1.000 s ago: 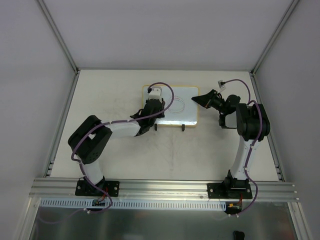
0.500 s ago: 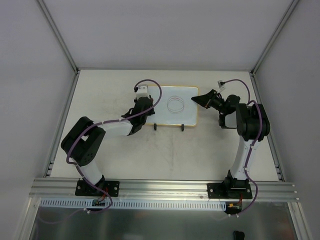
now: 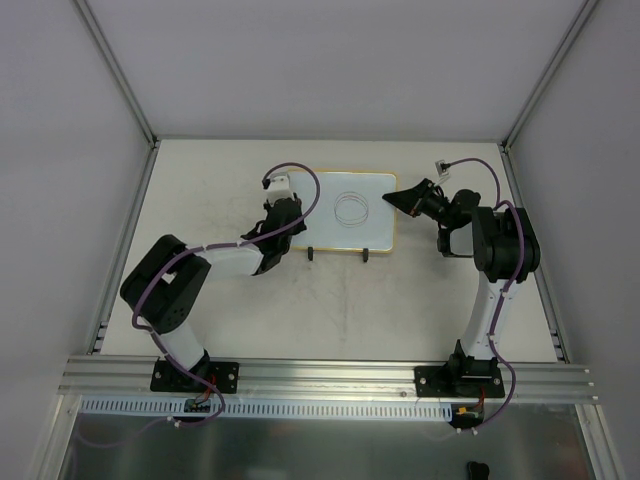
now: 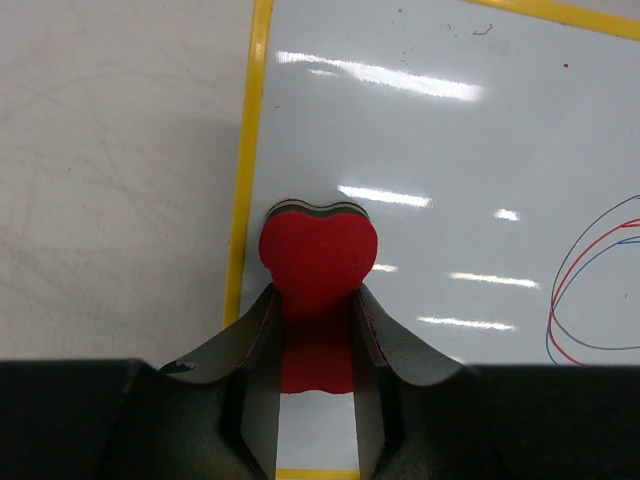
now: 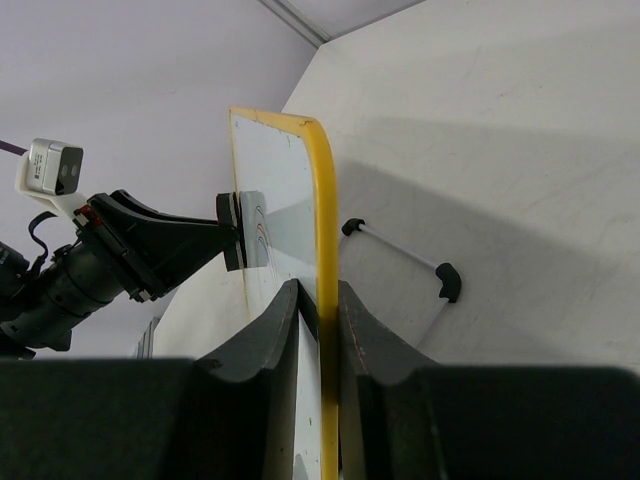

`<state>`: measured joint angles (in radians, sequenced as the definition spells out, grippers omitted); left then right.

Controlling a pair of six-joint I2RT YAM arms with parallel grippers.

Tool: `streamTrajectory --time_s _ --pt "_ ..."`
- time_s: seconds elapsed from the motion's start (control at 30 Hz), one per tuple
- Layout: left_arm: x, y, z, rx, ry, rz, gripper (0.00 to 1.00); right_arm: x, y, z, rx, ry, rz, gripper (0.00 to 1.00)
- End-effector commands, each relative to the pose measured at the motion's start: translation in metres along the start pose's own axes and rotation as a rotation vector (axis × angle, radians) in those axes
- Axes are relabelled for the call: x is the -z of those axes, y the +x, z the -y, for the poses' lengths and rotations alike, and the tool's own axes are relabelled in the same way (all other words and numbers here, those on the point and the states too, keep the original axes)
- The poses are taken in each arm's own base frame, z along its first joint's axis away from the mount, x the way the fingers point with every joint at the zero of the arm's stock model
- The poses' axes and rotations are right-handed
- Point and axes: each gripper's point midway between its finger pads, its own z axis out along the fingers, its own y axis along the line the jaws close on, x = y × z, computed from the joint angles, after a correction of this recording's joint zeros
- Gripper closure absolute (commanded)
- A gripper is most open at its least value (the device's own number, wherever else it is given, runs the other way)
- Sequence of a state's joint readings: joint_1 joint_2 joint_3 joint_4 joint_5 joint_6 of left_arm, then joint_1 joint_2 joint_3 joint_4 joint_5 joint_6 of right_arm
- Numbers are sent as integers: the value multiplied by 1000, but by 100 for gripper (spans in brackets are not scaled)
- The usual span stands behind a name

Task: Erase the whiteboard

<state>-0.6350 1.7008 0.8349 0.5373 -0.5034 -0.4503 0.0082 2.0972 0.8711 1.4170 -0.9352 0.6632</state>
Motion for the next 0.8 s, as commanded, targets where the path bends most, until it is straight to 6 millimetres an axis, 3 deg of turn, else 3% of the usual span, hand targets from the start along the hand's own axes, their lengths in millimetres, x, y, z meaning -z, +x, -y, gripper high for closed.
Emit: streamTrajectory --time_s 0.0,0.23,0.4,0.53,0.77 --pt "2 73 -14 -125 -14 -222 100 -1 -5 -9 129 -39 42 100" --pt "14 90 58 -157 146 -248 100 -1 -4 -8 125 -40 39 100" --pt "15 98 85 -183 212 -266 100 -1 -4 -8 125 -41 37 100" --pt "9 90 72 -196 166 -257 100 -1 -4 -9 127 -42 38 100" --pt "-8 62 16 -163 55 -238 100 -1 -4 -9 125 -44 36 100"
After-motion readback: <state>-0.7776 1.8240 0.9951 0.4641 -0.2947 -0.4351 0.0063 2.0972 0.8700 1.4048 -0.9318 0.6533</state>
